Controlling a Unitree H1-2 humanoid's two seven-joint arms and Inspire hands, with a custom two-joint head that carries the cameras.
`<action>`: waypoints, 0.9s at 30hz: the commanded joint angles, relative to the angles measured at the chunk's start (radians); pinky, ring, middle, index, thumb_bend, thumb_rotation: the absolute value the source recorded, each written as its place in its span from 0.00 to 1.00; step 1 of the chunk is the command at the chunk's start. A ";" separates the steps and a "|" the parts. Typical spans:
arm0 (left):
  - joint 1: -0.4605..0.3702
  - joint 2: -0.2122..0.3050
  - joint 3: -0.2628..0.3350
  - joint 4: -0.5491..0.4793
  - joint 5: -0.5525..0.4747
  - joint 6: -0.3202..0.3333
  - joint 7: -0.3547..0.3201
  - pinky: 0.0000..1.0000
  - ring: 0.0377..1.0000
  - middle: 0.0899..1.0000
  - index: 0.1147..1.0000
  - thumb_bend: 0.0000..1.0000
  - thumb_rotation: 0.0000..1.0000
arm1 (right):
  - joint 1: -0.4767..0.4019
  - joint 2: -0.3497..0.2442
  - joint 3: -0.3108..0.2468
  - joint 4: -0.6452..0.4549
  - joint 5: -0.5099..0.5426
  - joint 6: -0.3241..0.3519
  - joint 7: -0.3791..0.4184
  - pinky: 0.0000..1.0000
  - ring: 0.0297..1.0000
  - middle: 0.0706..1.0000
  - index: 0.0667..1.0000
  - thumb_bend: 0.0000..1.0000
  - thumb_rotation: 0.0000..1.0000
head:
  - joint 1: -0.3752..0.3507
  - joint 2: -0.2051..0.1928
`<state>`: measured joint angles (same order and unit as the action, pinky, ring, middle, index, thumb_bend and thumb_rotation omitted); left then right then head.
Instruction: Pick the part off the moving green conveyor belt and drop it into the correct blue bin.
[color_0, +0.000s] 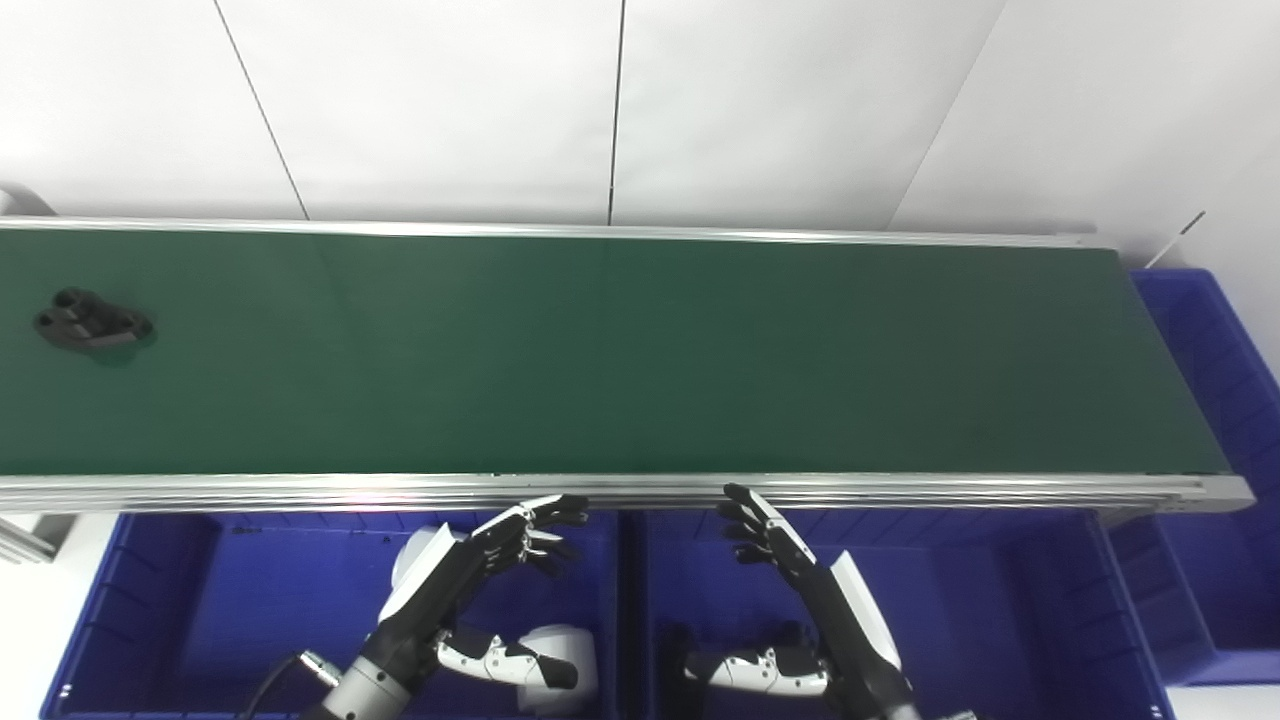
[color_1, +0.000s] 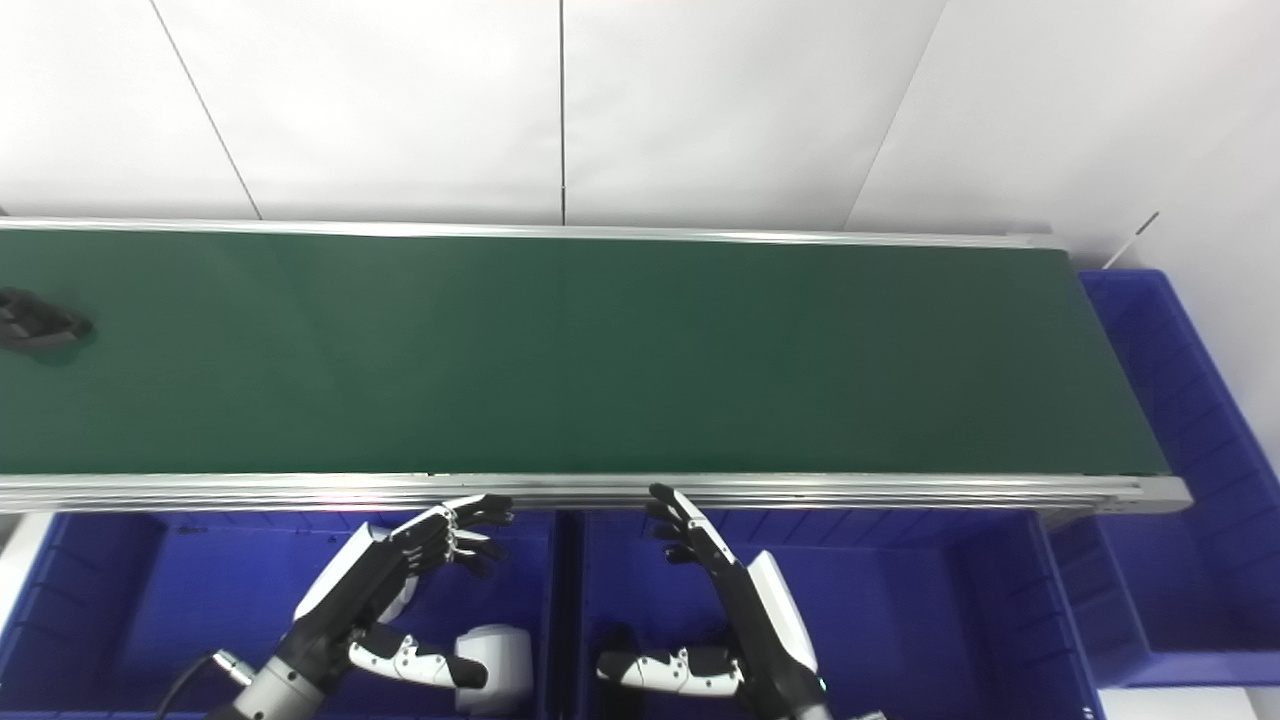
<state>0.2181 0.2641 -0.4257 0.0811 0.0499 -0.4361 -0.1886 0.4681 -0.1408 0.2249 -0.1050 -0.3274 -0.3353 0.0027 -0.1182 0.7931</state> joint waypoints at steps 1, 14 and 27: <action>-0.010 0.005 0.001 -0.031 0.006 -0.034 -0.011 0.62 0.69 0.80 0.82 0.89 0.35 | 0.015 0.000 -0.010 -0.027 0.008 -0.065 -0.022 0.75 0.83 0.87 0.92 0.88 0.36 | 0.006 -0.006; -0.059 0.004 0.051 0.122 0.007 -0.034 0.011 0.62 0.68 0.79 0.82 0.87 0.34 | -0.070 -0.015 -0.034 0.100 0.031 -0.128 -0.034 0.73 0.81 0.85 0.91 0.89 0.36 | 0.042 -0.049; -0.058 -0.019 0.100 0.178 -0.014 -0.034 0.024 0.61 0.68 0.77 0.82 0.87 0.31 | -0.087 -0.008 -0.029 0.130 0.060 -0.130 -0.030 0.74 0.82 0.86 0.91 0.88 0.34 | 0.057 -0.078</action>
<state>0.1781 0.2530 -0.3281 0.2684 0.0472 -0.4370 -0.1679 0.3793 -0.1465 0.1979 0.0422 -0.2820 -0.4078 -0.0177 -0.0706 0.7194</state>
